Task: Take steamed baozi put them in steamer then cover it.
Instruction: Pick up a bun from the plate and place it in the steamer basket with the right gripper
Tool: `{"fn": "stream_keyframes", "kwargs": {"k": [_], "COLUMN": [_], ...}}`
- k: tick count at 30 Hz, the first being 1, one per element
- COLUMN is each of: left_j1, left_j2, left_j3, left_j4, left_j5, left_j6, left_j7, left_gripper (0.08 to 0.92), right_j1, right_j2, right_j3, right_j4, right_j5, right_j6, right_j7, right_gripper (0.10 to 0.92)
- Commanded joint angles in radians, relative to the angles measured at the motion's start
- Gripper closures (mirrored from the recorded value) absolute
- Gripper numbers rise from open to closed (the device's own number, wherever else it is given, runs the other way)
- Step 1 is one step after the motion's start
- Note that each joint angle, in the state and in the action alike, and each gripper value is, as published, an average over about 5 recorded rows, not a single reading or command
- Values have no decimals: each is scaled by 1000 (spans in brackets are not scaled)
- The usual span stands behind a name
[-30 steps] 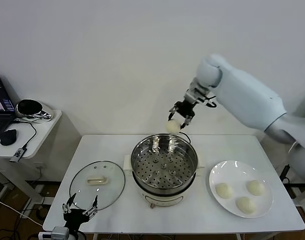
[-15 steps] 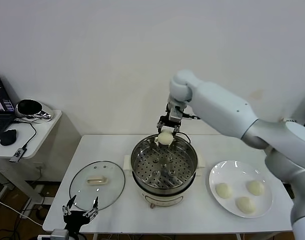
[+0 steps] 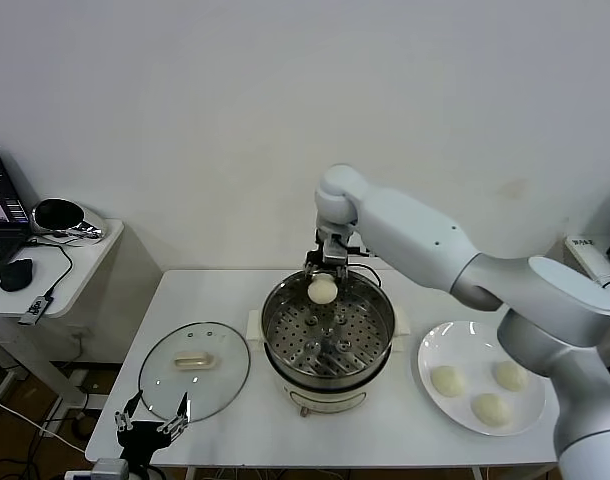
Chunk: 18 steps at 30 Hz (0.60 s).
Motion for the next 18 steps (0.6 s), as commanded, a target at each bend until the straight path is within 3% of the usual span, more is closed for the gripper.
{"fn": "stream_keyframes", "kwargs": {"k": [1, 7, 12, 18], "left_j1": [-1, -8, -12, -14], "left_j2": [-3, -8, -8, -14], "left_j3": [-6, -5, -5, -1], "left_j4": [-1, -2, 4, 13], "left_j5": [-3, -4, -4, 0], "left_j6": [2, 5, 6, 6], "left_j7": [0, 4, 4, 4], "left_gripper": [177, 177, 177, 177], "right_j1": [-25, -31, -22, 26], "right_j2": [19, 30, -1, -96], "right_j3": [6, 16, -4, -38], "right_j4": [-28, -58, -21, 120], "right_j5": [-33, -43, -5, 159], "right_j6": [15, 16, -39, -220], "right_j7": [5, 40, 60, 24], "right_gripper": [457, 451, 341, 213]}}
